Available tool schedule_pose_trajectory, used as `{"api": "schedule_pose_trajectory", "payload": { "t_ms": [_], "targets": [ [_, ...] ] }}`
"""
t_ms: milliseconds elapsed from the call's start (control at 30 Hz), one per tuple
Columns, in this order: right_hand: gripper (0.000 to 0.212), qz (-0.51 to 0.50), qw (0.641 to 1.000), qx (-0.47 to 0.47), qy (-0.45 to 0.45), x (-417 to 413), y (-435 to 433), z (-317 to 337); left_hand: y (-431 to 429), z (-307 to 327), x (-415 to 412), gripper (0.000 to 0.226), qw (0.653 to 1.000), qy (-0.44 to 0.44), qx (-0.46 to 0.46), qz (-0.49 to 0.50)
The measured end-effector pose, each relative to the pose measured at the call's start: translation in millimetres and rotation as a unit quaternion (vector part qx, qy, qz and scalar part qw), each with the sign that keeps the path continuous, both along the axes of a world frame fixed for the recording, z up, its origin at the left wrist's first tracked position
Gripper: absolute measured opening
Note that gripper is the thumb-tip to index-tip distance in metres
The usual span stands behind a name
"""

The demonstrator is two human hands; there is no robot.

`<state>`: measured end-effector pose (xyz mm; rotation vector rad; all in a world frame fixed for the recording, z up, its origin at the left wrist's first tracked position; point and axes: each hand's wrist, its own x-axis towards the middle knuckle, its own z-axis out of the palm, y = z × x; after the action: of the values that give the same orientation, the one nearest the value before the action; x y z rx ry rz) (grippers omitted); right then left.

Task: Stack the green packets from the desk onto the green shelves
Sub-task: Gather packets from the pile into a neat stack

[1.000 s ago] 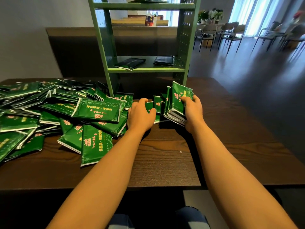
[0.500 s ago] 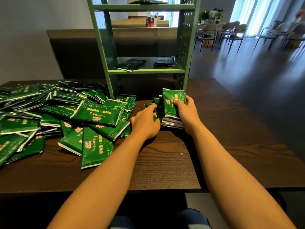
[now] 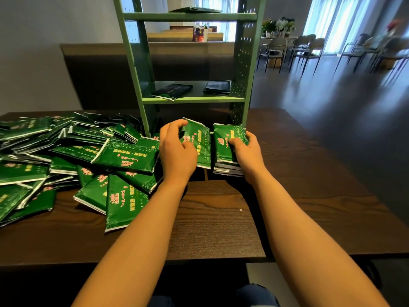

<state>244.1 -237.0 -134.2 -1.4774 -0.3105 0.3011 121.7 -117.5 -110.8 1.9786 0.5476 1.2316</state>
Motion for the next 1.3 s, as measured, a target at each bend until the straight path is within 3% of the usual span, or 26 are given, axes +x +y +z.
{"api": "schedule_pose_trajectory", "payload": {
  "t_ms": [267,400,600,800,867,967,1100,1233,1300],
  "targets": [
    [0.04,0.012,0.978,0.154,0.141,-5.1,-0.3,14.4,7.0,0.1,0.9,0.044,0.998,-0.009,-0.064,-0.011],
    [0.038,0.062,0.97,0.164,0.17,-11.5,2.4,18.1,3.5,4.0,4.0,0.039,0.983,-0.009,-0.164,-0.082],
    [0.042,0.13,0.948,0.186,0.225,-20.7,5.7,22.9,-7.4,6.4,9.9,0.021,0.956,-0.059,-0.23,-0.174],
    [0.049,0.095,0.955,0.202,0.194,-9.7,-1.0,19.6,-9.6,7.8,8.9,0.021,0.946,-0.077,-0.226,-0.221],
    [0.052,0.052,0.963,0.203,0.168,-2.0,-5.3,17.8,-8.0,7.6,8.8,0.019,0.952,-0.065,-0.225,-0.195],
    [0.049,-0.033,0.974,0.164,0.149,4.7,-11.9,15.8,-3.6,-3.2,14.0,0.019,0.97,0.011,-0.2,-0.14],
    [0.054,-0.065,0.98,0.129,0.138,5.2,-12.4,9.1,-0.5,-22.1,22.3,0.039,0.97,0.206,-0.083,-0.103],
    [0.05,-0.065,0.982,0.116,0.136,2.6,-12.3,7.7,-14.9,-22.2,24.1,0.048,0.904,0.419,0.072,-0.043],
    [0.049,-0.059,0.985,0.103,0.125,2.0,-11.9,7.8,-18.3,-21.0,21.6,0.043,0.882,0.457,0.107,-0.026]
  ]
}}
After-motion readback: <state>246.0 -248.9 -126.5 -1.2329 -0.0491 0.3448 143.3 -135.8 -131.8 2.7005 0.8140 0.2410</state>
